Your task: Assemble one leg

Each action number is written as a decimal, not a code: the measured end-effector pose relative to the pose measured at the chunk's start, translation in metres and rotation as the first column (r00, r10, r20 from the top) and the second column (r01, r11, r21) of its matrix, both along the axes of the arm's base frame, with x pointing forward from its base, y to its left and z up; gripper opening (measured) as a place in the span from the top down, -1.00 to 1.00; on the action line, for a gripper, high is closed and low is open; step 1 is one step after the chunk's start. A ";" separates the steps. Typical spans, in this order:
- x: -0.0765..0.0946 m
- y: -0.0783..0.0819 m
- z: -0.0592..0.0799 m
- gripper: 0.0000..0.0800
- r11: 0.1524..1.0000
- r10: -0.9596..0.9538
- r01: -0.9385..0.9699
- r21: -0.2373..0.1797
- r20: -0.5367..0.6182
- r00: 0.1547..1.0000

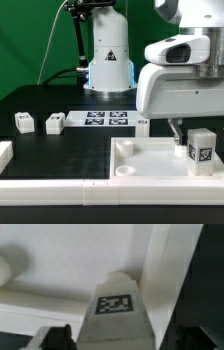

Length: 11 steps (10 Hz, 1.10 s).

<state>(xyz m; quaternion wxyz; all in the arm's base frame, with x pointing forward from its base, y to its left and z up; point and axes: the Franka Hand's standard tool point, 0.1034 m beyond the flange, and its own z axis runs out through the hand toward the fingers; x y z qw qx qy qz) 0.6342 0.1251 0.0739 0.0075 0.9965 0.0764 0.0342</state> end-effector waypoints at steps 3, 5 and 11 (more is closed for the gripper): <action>0.000 -0.001 0.000 0.27 1.000 -0.001 0.001 0.000 0.000 1.000; 0.000 -0.001 0.000 0.27 0.999 -0.053 0.053 0.006 0.003 0.999; 0.000 -0.003 0.000 0.27 0.702 -0.709 0.707 0.088 -0.010 0.705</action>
Offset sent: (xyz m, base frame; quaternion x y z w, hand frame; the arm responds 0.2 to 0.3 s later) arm 0.0000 0.0000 0.0000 0.0000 0.0000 0.0799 0.9968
